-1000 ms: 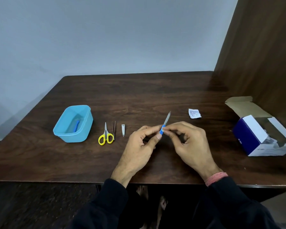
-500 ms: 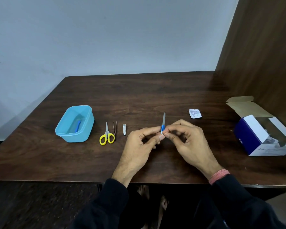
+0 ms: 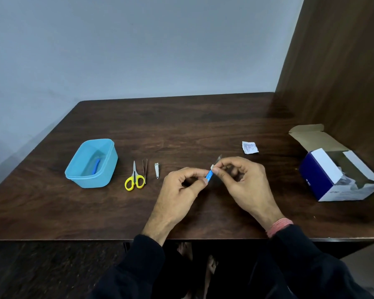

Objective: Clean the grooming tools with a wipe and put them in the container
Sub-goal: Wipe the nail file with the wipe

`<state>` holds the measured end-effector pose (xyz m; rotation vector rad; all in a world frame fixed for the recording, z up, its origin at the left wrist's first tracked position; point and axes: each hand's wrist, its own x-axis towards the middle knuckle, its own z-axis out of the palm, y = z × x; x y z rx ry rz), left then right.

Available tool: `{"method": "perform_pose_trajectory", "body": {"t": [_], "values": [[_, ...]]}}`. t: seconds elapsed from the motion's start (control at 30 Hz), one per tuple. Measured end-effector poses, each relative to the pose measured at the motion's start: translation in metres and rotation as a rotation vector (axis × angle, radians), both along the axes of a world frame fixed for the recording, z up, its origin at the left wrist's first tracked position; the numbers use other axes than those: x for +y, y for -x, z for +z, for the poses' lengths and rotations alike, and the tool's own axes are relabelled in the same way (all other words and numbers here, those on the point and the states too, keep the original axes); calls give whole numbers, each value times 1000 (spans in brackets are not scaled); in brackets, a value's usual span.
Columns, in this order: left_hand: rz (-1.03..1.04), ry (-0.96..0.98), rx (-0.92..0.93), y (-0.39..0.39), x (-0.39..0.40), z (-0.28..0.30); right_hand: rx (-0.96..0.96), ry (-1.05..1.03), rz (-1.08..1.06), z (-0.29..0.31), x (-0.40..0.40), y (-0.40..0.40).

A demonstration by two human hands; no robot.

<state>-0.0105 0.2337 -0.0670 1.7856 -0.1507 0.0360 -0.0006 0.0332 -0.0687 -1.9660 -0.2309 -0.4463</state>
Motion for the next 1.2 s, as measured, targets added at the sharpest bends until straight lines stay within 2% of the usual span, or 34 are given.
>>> {"method": "perform_pose_trajectory", "body": {"t": [0.13, 0.4, 0.6, 0.87, 1.0, 1.1, 1.2], "values": [[64, -48, -26, 5, -4, 5, 51, -35, -107, 1, -2, -4], [92, -34, -15, 9, -5, 9, 129, -128, -190, -1, -7, -11], [198, -25, -26, 9, -8, 11, 164, -276, -252, -5, -15, -13], [336, 28, -166, 26, 2, 21, 123, -155, -141, 3, 3, -10], [624, -41, -235, 31, 48, 30, 167, -284, -8, 5, 43, -8], [903, -158, -160, 31, 109, 51, 214, -349, 84, 5, 77, -6], [1029, -274, -37, 28, 169, 76, 228, -355, 151, 4, 102, -6]]}}
